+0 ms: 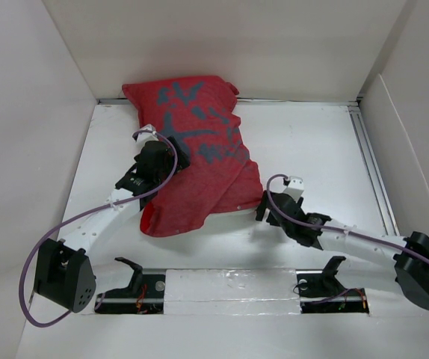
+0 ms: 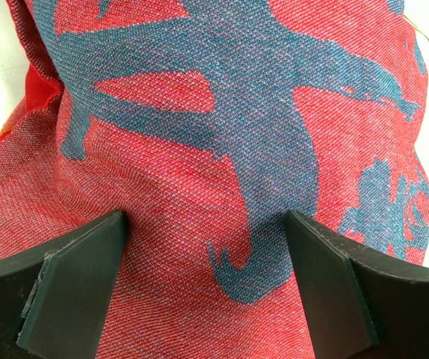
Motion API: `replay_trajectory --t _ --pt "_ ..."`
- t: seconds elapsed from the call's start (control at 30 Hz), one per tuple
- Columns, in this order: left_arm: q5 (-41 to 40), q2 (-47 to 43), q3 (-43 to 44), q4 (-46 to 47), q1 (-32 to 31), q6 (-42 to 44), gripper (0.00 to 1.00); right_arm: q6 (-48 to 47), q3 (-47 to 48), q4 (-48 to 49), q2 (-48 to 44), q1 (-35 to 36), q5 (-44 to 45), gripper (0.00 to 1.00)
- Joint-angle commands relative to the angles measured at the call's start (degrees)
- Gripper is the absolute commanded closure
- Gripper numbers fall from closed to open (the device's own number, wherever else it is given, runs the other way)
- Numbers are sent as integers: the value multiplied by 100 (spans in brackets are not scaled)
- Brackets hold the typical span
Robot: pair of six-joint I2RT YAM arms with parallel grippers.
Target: Put the pillow into the pillowcase
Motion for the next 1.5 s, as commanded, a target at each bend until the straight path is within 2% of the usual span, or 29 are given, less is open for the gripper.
replay_trajectory --t 0.0,0.23,0.4,0.53,0.73,0.8,0.9,1.07,1.2,1.3,1.37,1.47 --pt "40 -16 88 162 -21 60 16 254 36 -111 -375 31 202 14" --pt "93 -16 88 214 -21 113 12 254 -219 136 -630 -74 132 14" --pt "146 -16 88 214 -21 113 12 481 105 -145 -16 -74 377 14" --pt "146 -68 88 214 -21 113 10 694 281 -409 3 -74 668 16" --pt "146 -16 88 214 -21 113 10 -78 71 213 -910 58 342 18" --pt "198 -16 88 214 -21 113 10 -133 70 338 -912 58 438 19" --pt "198 -16 88 214 -21 113 10 -273 263 233 -430 -231 361 20" --pt "198 -16 141 214 -21 165 10 -212 405 337 204 -224 114 21" --pt "268 -16 141 276 -21 165 10 -307 290 644 205 -224 62 24" --pt "330 -16 141 329 -21 165 10 -492 -8 1198 -32 -101 -219 29" --pt "330 -16 141 329 -21 217 10 -563 -96 1470 -102 109 -377 29" --pt "330 -16 88 329 -21 218 9 -563 -158 1472 -103 172 -378 31"
